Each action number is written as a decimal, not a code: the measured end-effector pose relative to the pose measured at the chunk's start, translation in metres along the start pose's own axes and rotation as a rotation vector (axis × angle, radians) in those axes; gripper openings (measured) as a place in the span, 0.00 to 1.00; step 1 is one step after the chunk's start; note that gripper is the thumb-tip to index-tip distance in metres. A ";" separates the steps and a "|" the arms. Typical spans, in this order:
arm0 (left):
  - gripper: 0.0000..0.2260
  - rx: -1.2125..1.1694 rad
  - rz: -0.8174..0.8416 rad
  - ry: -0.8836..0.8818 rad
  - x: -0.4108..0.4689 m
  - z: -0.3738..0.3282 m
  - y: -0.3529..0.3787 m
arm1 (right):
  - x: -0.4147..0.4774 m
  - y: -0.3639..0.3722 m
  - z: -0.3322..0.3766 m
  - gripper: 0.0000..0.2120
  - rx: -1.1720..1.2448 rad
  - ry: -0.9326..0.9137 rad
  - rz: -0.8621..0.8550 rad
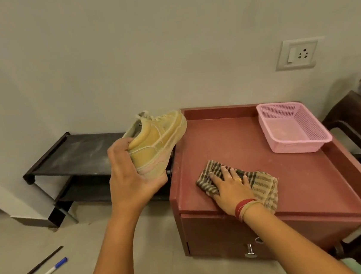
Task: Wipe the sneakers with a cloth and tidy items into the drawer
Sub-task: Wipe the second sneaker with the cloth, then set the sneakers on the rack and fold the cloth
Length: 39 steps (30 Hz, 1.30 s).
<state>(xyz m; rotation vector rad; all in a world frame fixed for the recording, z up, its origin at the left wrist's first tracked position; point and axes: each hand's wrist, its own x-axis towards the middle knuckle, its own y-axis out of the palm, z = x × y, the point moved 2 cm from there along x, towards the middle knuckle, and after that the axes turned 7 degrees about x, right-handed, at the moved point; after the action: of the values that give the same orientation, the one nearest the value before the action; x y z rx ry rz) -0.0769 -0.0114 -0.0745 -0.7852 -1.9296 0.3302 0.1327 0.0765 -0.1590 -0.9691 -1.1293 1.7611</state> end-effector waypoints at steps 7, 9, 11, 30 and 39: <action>0.41 0.105 -0.029 -0.135 0.015 0.046 -0.006 | 0.003 0.000 0.012 0.33 0.077 0.046 0.120; 0.40 0.137 -0.023 -0.121 0.026 0.067 -0.002 | 0.003 0.001 0.014 0.35 0.066 0.040 0.136; 0.39 0.176 0.030 -0.069 0.037 0.096 0.009 | 0.005 0.000 0.017 0.36 0.056 0.038 0.164; 0.34 0.353 0.428 -0.064 0.029 0.213 0.098 | 0.020 -0.012 0.009 0.31 0.098 -0.037 0.219; 0.32 0.452 0.479 -0.056 0.038 0.161 0.064 | 0.009 -0.018 0.008 0.11 0.251 -0.186 -0.047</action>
<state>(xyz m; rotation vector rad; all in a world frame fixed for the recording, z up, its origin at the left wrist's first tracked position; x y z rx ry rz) -0.2048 0.0783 -0.1594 -0.9257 -1.6065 1.0474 0.1259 0.0872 -0.1416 -0.6339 -1.0046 1.9299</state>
